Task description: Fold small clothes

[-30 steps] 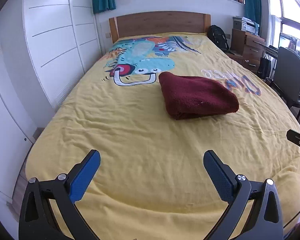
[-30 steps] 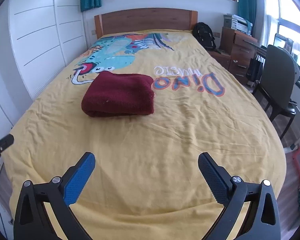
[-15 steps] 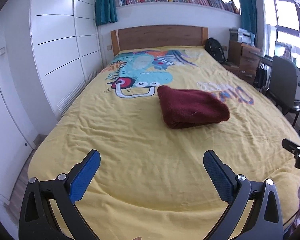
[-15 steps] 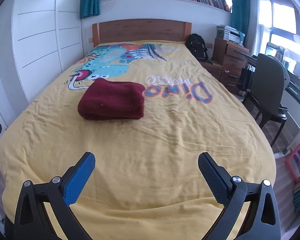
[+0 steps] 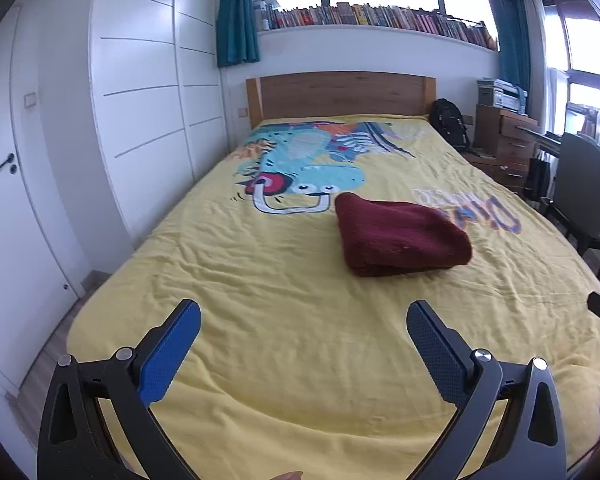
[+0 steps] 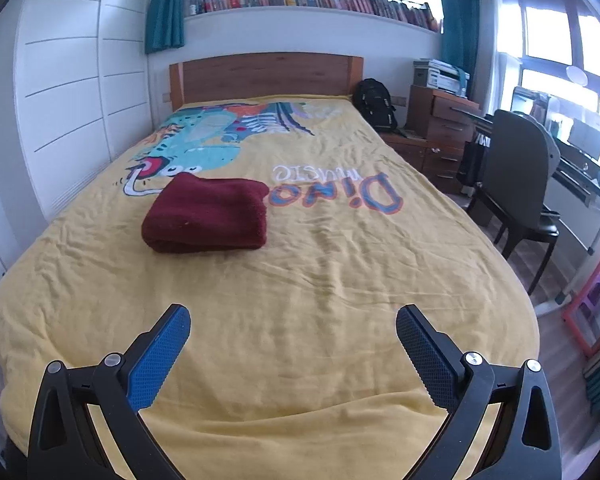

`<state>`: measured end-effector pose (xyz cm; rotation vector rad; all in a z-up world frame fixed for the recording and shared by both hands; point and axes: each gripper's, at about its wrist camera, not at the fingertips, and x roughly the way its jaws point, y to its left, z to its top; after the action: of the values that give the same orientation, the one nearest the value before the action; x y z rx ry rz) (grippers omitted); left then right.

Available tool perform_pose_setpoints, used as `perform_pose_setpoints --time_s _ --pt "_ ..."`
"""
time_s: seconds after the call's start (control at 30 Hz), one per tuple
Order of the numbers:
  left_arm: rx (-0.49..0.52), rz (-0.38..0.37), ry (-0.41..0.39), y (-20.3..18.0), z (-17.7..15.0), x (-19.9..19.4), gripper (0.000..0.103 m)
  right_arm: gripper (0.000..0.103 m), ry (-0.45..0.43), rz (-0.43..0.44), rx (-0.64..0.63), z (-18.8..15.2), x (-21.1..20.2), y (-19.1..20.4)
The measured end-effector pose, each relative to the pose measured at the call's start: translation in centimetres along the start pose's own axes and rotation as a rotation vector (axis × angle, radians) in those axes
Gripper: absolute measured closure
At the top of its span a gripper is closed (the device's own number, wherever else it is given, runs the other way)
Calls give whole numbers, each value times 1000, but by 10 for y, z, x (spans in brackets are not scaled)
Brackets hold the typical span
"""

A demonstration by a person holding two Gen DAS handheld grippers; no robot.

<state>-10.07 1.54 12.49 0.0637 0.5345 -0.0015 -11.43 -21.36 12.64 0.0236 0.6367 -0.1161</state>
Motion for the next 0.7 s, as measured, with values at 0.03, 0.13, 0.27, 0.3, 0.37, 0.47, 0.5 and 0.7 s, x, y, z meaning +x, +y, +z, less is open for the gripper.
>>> perform_pose_setpoints --time_s 0.03,0.13,0.27,0.3,0.37,0.47,0.5,0.7 --pt "4 3 -4 0 -1 0 1 0 -1 -1 0 0 0 0" --pt "18 8 -15 -2 -3 -2 1 0 -1 -4 -3 -1 -1 0" --pt "25 7 -15 -3 -5 -1 1 0 -2 -9 -3 -2 -2 -2" --pt "26 7 -14 -4 -5 -1 1 0 -3 -12 -1 -3 -2 -3" --pt "27 7 -12 -3 -5 0 1 0 -4 -19 7 -3 -3 -6" --pt "29 2 -9 -3 -6 1 1 0 -4 -29 19 -5 -3 -10" --pt "32 3 -8 -3 -6 2 1 0 -4 -33 23 -5 -3 -12" --pt "35 -5 -2 -3 -7 4 1 0 3 -44 28 -8 -3 -16"
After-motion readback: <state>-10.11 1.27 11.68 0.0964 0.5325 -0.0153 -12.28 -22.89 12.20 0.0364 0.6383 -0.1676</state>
